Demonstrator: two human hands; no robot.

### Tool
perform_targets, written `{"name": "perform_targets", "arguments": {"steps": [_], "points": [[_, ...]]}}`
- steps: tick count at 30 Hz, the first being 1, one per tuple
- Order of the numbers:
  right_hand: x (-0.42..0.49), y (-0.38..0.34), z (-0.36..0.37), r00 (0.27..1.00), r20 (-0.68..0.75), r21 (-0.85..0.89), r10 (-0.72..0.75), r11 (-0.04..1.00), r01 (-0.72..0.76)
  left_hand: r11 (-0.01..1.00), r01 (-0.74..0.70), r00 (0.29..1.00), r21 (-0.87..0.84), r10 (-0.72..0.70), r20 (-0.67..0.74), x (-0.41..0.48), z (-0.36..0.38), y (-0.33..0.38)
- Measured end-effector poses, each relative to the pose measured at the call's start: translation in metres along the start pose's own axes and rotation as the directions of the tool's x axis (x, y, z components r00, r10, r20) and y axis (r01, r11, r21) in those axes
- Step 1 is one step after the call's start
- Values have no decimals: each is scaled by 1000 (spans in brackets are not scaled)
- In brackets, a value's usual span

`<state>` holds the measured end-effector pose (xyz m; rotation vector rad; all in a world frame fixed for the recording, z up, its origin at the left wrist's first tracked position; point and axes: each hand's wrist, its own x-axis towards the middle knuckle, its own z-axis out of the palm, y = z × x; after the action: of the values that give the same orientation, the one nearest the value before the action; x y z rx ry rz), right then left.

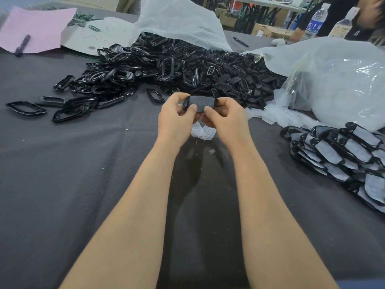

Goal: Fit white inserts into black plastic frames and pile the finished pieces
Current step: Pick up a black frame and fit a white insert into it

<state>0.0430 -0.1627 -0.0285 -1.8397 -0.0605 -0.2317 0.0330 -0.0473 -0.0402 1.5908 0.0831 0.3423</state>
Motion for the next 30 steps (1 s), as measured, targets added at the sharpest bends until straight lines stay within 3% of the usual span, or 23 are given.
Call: {"name": "perform_targets", "arguments": {"steps": [3, 13, 21, 27, 30], "points": [[-1, 0, 2, 999, -11, -73, -39, 997, 38, 1000, 5, 1000, -2, -5, 0, 0, 1, -1], [0, 1, 6, 999, -23, -38, -23, 999, 22, 999, 26, 999, 20, -25, -29, -2, 1, 1], [0, 3, 8, 997, -72, -24, 10, 1000, -12, 991, -57, 998, 121, 58, -2, -6, 3, 3], [-2, 2, 9, 998, -60, -69, -31, 997, 27, 997, 6, 1000, 80, -5, -16, -5, 2, 3], [0, 3, 6, 997, -78, 13, 1, 1000, 0, 996, 25, 1000, 88, -25, 6, -5, 2, 4]]}}
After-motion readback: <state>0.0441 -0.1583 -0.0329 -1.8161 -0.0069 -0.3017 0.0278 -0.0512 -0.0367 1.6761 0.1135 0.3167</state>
